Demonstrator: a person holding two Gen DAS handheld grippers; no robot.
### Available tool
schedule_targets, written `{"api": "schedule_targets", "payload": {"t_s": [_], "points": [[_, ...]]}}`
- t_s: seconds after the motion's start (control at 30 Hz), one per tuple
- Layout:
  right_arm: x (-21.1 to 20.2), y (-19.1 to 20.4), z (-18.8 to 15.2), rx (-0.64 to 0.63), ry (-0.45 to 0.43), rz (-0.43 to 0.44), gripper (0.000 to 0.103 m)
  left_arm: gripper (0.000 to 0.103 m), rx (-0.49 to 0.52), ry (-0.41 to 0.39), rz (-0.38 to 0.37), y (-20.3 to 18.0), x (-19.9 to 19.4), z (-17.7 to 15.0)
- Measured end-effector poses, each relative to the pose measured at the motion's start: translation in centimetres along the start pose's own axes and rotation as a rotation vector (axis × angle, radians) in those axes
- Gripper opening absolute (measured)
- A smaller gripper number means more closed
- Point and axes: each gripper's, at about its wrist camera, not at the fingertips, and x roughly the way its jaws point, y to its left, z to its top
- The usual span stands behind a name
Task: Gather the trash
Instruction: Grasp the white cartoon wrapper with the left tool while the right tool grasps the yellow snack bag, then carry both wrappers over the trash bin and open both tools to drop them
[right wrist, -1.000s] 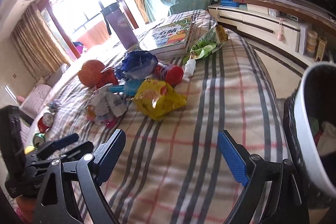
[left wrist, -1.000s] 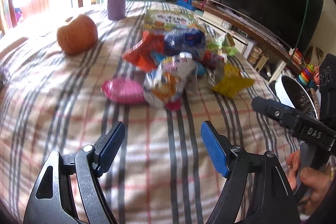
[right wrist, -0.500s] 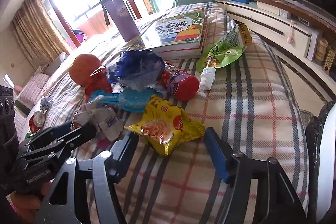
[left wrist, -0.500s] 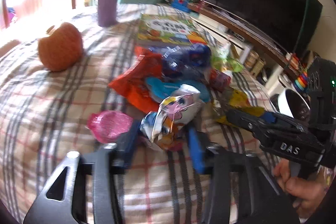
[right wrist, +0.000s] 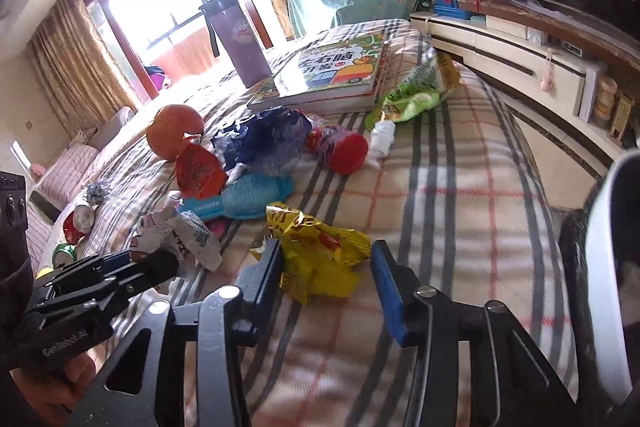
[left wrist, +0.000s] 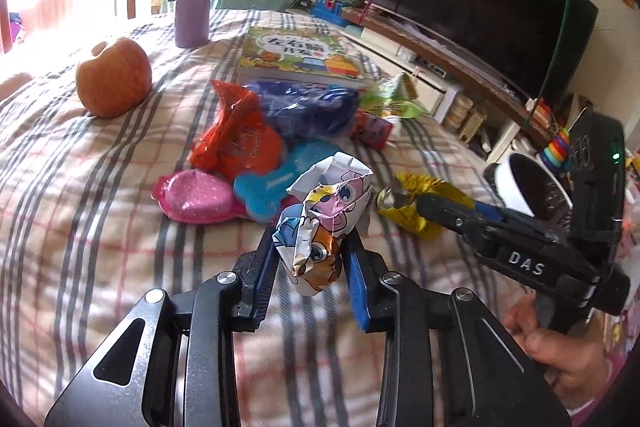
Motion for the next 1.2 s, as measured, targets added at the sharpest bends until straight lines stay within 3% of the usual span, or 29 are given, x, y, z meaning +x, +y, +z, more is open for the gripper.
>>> {"api": "schedule_targets", "payload": {"t_s": [0.57, 1.2], "points": [[-7.7, -3.4, -4.5, 0.099, -0.073, -0.013, 0.039, 0.030, 0.058, 0.040, -0.121, -6.4, -1.4, -3.2], [-13.4, -7.3, -6.3, 0.179, -0.156, -0.056, 0.039, 0.030, 0.181, 0.059, -0.163, -13.2, -1.2, -3.7]]}}
